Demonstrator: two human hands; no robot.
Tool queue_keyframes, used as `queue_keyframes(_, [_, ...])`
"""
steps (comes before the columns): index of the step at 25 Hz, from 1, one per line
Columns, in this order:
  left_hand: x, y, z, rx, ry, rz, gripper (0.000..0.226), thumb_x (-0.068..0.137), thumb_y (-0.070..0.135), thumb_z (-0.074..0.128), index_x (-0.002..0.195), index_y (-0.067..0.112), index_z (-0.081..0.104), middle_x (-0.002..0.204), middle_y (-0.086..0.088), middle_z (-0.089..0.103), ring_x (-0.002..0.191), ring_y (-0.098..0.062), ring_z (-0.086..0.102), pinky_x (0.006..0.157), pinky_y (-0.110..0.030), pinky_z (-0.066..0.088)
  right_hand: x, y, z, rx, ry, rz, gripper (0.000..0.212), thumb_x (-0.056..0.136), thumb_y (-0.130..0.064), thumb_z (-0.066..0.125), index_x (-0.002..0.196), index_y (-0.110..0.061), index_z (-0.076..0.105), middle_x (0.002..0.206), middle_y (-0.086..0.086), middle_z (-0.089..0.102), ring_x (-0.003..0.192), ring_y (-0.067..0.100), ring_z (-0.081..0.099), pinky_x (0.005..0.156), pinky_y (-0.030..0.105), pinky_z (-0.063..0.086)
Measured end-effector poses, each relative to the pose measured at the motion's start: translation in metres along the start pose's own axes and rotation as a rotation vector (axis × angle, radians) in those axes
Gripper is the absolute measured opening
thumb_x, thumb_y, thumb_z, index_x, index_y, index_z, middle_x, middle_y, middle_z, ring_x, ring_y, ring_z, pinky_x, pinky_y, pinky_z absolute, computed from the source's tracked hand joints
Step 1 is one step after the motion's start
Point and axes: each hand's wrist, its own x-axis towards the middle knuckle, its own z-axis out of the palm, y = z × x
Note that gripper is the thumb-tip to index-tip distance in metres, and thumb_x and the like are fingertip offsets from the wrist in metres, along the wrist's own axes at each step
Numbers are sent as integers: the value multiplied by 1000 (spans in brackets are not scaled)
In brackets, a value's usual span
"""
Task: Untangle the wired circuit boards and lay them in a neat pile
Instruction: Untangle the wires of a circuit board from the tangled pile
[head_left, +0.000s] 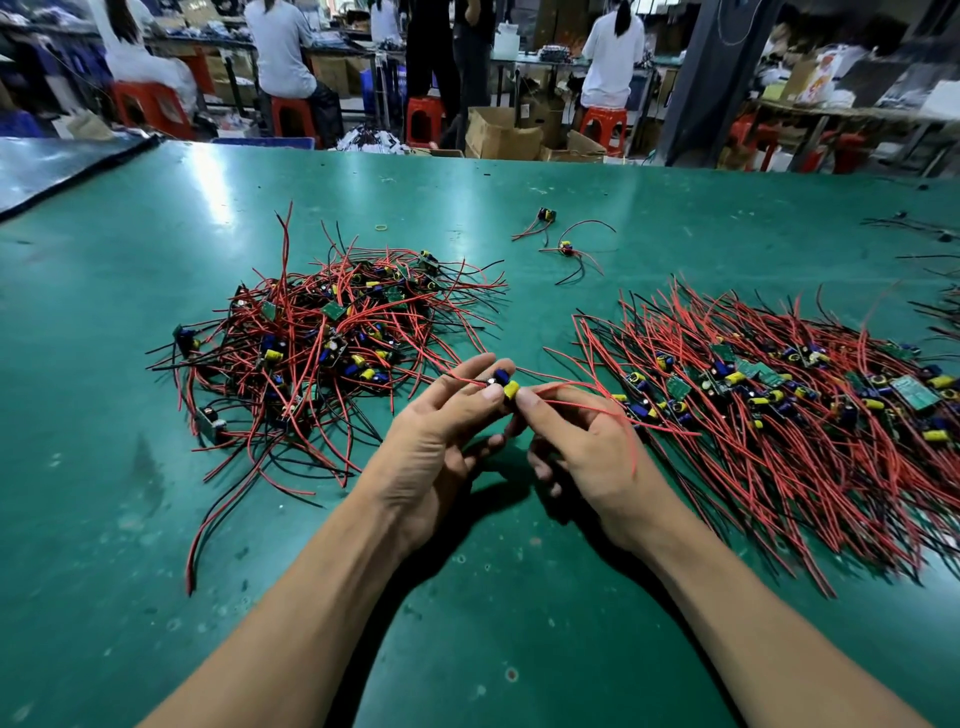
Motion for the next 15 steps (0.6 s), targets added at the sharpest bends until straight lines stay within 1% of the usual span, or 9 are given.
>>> queue_keyframes(2, [0,0,-2,-8,-25,0,43,71,11,70,113,22,68,119,6,71,97,-8,68,74,-23,50,1,-3,-2,179,-38,101,24,86,-44,70,84,-19,68,61,4,56,41,12,40,39,19,31])
queue_keyframes(4, [0,0,-2,-10,-39,-12,37,70,9,68,102,25,75,113,6,72,94,-8,69,72,-23,51,1,-8,-8,334,-107,131,26,81,-39,70,92,-15,67,74,2,61,45,9,42,39,19,31])
queue_keyframes(6, [-1,0,0,-6,-30,-40,29,69,12,69,93,25,79,100,2,74,80,-10,69,64,-21,51,1,-12,-13,413,-194,169,25,81,-35,72,94,-14,66,75,0,60,46,6,44,39,18,31])
queue_keyframes(8, [-4,0,4,-39,-34,-104,13,72,20,71,84,17,77,79,-2,69,59,-11,63,51,-19,49,-2,-14,-17,413,-255,223,16,80,-34,72,85,-19,70,71,-1,57,45,5,43,38,17,30])
queue_keyframes(9, [-5,1,7,-51,-51,-149,11,73,26,72,78,16,74,70,-2,66,51,-11,59,45,-19,48,-3,-15,-18,394,-269,250,12,80,-34,71,81,-21,71,70,0,56,44,5,43,38,17,30])
queue_keyframes(11, [-8,3,11,27,-98,-213,22,72,37,70,71,15,73,60,-2,62,45,-12,57,40,-20,46,-3,-15,-18,358,-284,271,14,81,-31,74,83,-20,66,74,4,54,45,6,41,38,16,31])
queue_keyframes(13, [-9,3,11,102,-126,-209,29,74,38,67,82,10,69,62,-4,63,47,-14,59,43,-21,49,-2,-14,-18,344,-267,263,21,77,-34,75,83,-20,61,72,4,56,46,7,41,38,16,31])
queue_keyframes(15, [-10,1,11,95,-130,-173,29,79,31,67,93,6,60,72,-10,63,50,-16,61,46,-22,51,-1,-12,-17,327,-252,264,22,74,-33,79,83,-22,61,69,1,60,50,10,45,37,15,31])
